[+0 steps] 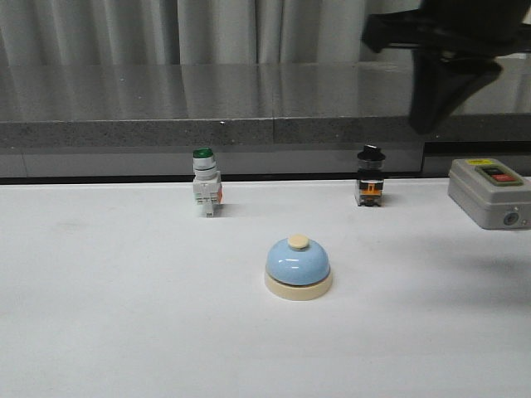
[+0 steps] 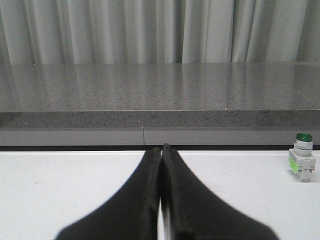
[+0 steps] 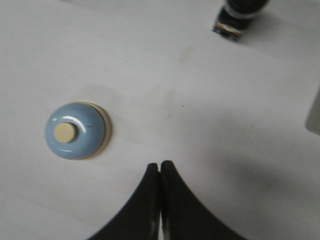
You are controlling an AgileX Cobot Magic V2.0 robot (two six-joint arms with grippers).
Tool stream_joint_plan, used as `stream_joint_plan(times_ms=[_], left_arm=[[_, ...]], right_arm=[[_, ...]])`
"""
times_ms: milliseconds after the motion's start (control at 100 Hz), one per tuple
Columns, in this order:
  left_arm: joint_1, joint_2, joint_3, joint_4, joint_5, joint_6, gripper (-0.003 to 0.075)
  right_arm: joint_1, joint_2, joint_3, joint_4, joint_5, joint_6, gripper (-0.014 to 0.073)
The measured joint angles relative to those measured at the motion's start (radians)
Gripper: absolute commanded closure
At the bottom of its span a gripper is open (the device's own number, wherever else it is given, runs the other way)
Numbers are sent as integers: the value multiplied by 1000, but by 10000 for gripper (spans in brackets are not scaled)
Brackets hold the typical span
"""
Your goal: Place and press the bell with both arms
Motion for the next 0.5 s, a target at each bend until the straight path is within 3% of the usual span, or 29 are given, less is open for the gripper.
stream_joint_plan(times_ms=[500], left_arm=[[0,0,0,0,0,0,741]], right_arm=[[-280,-336,323,17,-32,9,654]])
